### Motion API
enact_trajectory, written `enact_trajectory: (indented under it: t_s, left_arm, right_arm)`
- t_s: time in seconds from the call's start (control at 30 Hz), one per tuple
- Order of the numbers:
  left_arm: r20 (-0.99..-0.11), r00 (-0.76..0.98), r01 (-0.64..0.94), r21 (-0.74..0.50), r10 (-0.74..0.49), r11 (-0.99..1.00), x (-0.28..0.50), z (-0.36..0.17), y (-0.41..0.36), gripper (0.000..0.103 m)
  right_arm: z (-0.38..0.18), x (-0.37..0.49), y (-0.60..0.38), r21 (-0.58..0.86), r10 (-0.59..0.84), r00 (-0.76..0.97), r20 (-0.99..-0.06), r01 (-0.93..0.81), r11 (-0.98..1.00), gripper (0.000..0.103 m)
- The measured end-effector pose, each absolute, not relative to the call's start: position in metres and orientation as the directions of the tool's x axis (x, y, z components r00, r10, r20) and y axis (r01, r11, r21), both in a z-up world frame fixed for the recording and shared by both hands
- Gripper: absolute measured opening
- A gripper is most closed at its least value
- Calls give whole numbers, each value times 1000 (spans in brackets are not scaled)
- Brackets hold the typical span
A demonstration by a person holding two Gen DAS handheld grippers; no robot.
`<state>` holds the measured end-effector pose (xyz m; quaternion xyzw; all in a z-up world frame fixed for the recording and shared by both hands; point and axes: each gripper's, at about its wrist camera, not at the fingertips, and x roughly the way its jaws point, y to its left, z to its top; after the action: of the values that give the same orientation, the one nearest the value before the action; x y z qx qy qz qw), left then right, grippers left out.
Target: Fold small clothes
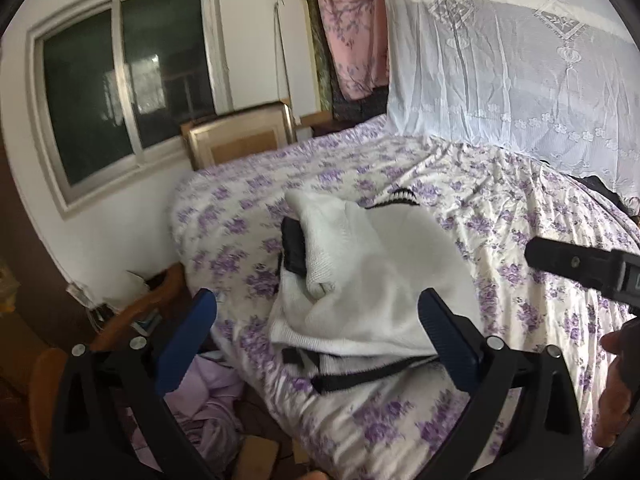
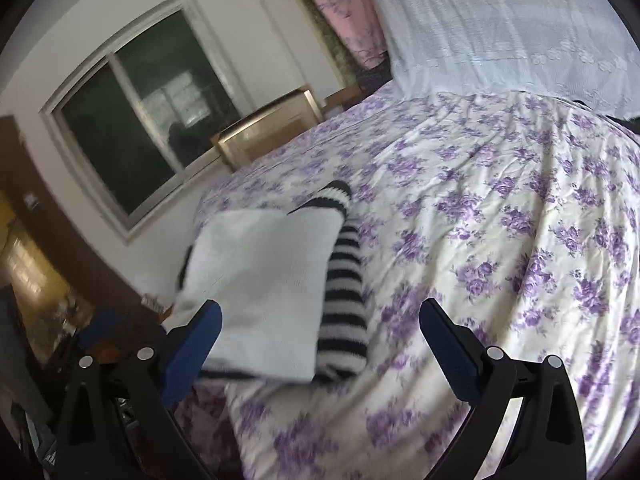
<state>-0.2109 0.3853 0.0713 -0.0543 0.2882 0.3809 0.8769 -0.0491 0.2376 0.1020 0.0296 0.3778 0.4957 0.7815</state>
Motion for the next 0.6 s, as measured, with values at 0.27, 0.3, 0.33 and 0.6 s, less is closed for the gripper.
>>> enact_trajectory:
  t_s: [0.27, 0.3, 0.33, 0.6]
  left_arm:
    - [-499, 483, -739, 208, 719, 640, -233, 100, 333, 99]
    - [-496, 485, -739, 208, 720, 641, -235, 103, 328, 99]
    - [-496, 486, -738, 208, 720, 642, -235, 104, 325, 99]
    - [-486, 504, -725, 212, 714, 656, -235, 106, 314, 99]
  right_arm:
    - [144, -86, 205, 311, 827, 226, -515, -850, 426, 100]
    - [147, -89, 203, 302, 828, 227, -512, -855, 422, 100]
    - [150, -92, 200, 286, 827, 234, -511, -861, 420, 100]
    - [155, -98, 193, 259, 826, 259, -500, -865, 429, 100]
